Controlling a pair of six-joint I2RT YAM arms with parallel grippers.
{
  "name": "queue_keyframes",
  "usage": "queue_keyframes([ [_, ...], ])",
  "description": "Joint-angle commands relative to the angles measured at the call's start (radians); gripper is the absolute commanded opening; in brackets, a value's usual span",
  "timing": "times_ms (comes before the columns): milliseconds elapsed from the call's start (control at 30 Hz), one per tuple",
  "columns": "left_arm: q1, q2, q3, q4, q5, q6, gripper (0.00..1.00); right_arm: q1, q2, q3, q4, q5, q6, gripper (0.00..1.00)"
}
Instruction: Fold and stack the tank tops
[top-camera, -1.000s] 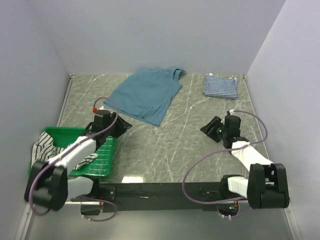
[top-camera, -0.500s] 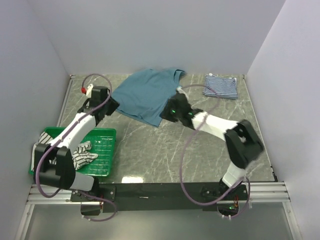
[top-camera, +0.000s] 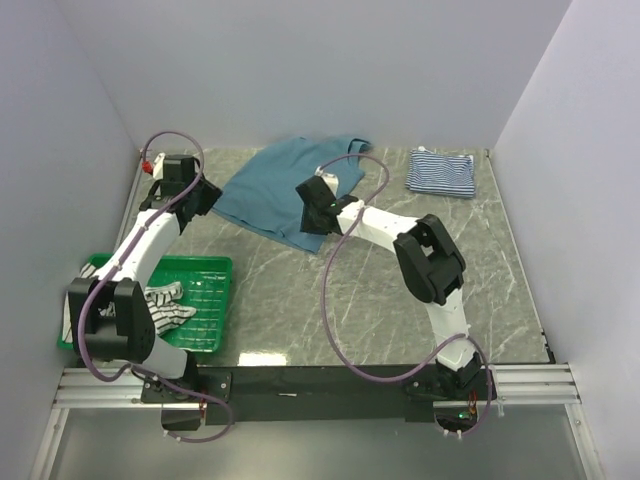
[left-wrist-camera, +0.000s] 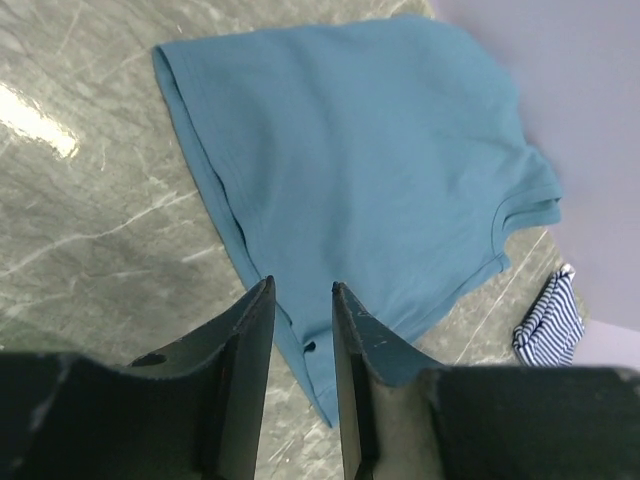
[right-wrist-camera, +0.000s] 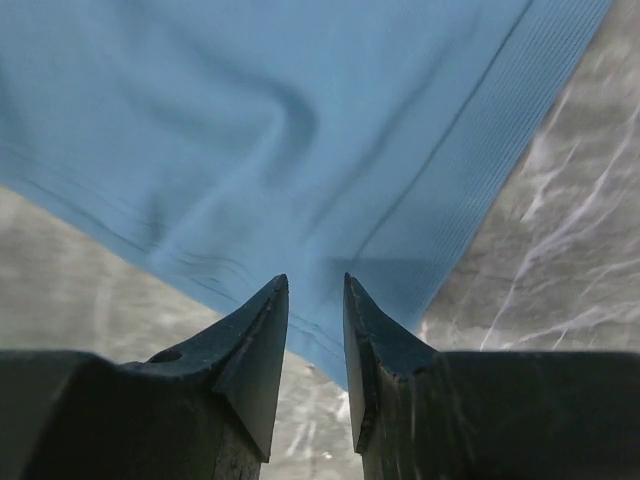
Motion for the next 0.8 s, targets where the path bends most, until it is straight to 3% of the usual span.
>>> queue_keyframes([
  [0,0.007,0.008,0.035,0.005,0.046,0.021,0.35,0.023,0.034,0.038,-0.078,0.050,-0.041,0.36],
  [233,0.011,-0.002,0.007,0.026,0.084,0.018,0.34,0.025,0.013,-0.063,-0.078,0.066,-0.094,0.38],
  [333,0.009,-0.012,-0.024,0.046,0.107,0.008,0.33,0.022,-0.018,-0.114,-0.072,0.082,-0.113,0.16],
  [433,0.009,-0.024,-0.063,0.063,0.133,0.000,0.31,0.005,-0.058,-0.193,-0.063,0.088,-0.129,0.00],
  [700,0.004,-0.056,-0.177,0.098,0.210,-0.009,0.28,-0.118,-0.284,-0.485,0.017,0.080,-0.163,0.00],
  [767,-0.006,-0.064,-0.197,0.109,0.213,-0.003,0.28,-0.154,-0.346,-0.542,0.029,0.053,-0.172,0.06],
])
